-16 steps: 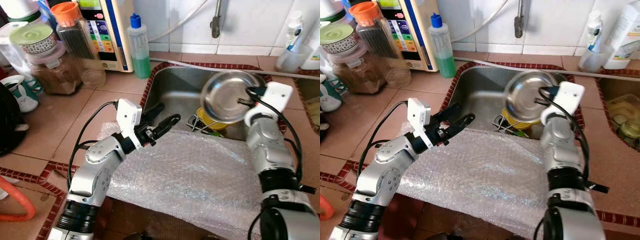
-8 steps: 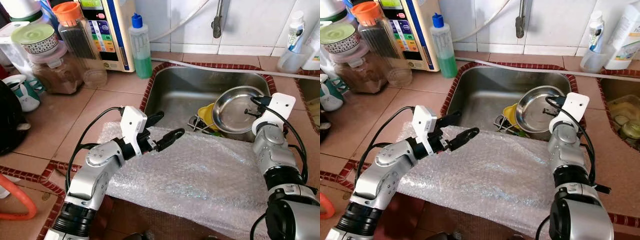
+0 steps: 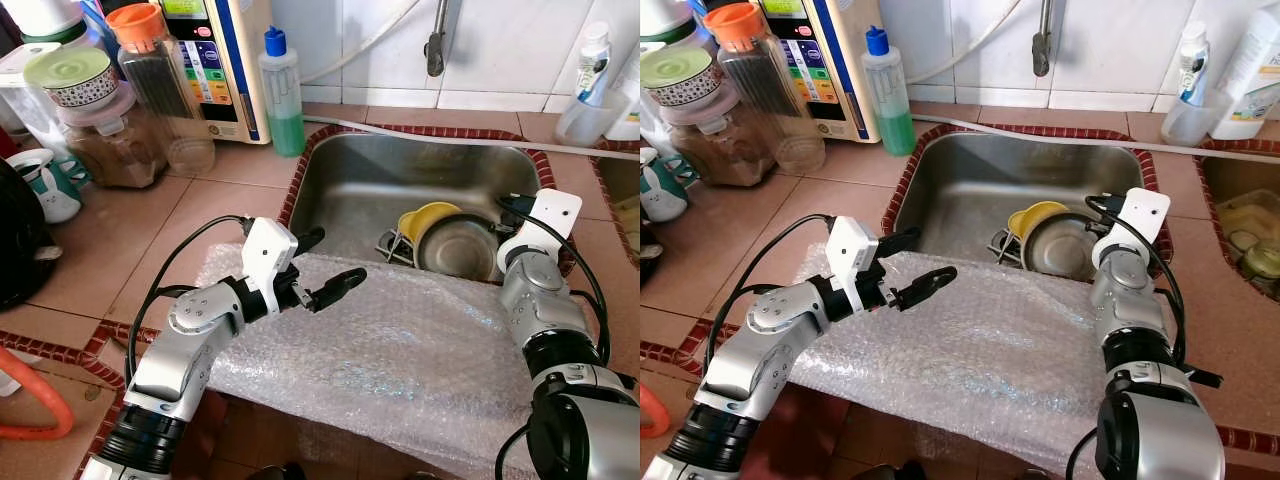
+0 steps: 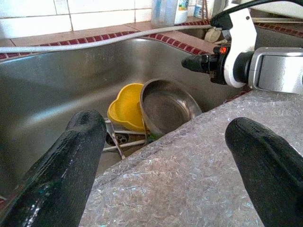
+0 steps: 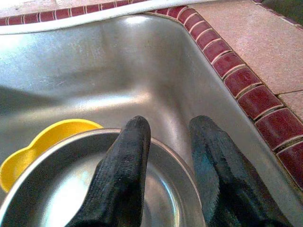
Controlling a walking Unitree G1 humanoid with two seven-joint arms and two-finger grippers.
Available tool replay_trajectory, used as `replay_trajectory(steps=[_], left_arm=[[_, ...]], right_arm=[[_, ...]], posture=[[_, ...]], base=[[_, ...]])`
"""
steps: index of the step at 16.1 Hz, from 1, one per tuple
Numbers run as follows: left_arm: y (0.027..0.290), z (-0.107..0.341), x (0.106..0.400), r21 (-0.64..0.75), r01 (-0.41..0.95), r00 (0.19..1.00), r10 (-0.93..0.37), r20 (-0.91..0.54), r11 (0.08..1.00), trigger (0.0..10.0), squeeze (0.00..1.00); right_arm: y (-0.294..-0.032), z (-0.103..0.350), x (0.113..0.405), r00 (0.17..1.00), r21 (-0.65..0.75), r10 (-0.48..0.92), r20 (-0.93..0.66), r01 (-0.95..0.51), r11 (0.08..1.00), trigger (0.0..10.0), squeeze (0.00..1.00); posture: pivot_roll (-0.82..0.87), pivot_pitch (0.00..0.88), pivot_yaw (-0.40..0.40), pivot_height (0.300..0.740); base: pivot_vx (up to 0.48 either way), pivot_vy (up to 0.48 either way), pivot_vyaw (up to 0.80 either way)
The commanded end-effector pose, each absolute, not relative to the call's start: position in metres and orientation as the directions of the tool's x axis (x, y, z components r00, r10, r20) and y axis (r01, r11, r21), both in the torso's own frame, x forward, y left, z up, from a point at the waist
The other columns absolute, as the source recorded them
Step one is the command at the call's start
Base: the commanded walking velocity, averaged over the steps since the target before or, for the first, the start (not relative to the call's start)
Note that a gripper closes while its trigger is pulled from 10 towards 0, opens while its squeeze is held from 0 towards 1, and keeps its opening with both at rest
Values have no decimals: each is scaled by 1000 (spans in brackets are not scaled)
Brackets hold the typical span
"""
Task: Kitchen organization
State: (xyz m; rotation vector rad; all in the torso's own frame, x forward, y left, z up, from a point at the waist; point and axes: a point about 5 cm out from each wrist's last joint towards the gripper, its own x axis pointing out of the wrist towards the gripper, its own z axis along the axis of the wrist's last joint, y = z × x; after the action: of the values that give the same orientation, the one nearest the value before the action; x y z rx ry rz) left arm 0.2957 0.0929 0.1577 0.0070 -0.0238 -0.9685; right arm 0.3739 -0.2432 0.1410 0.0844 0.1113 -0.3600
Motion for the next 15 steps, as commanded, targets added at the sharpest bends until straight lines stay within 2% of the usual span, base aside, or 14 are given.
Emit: replay_trajectory(steps=[1, 7, 11, 15], left_arm=[[96, 156, 296, 32, 821, 570, -822, 3, 569, 10000, 1000], [98, 156, 296, 48, 814, 580, -815, -4, 579, 10000, 1000], [105, 158, 300, 57, 780, 623, -782, 16, 623, 10000, 1000], [115, 165, 307, 78, 699, 706, -704, 76, 710, 10000, 1000]], right_arm=[[-240, 137, 374, 932, 65, -336, -137, 347, 936, 10000, 1000], [-237, 140, 376, 938, 74, -326, -118, 335, 939, 10000, 1000], [-235, 148, 377, 951, 36, -299, -75, 303, 952, 10000, 1000], [-217, 164, 377, 979, -167, -187, 84, 198, 966, 10000, 1000]], posture=[[-170, 143, 130, 740], [-166, 143, 130, 740], [-167, 143, 129, 740], [-167, 139, 123, 740]], base=[[0, 0, 0], [0, 0, 0], [0, 0, 0], [0, 0, 0]])
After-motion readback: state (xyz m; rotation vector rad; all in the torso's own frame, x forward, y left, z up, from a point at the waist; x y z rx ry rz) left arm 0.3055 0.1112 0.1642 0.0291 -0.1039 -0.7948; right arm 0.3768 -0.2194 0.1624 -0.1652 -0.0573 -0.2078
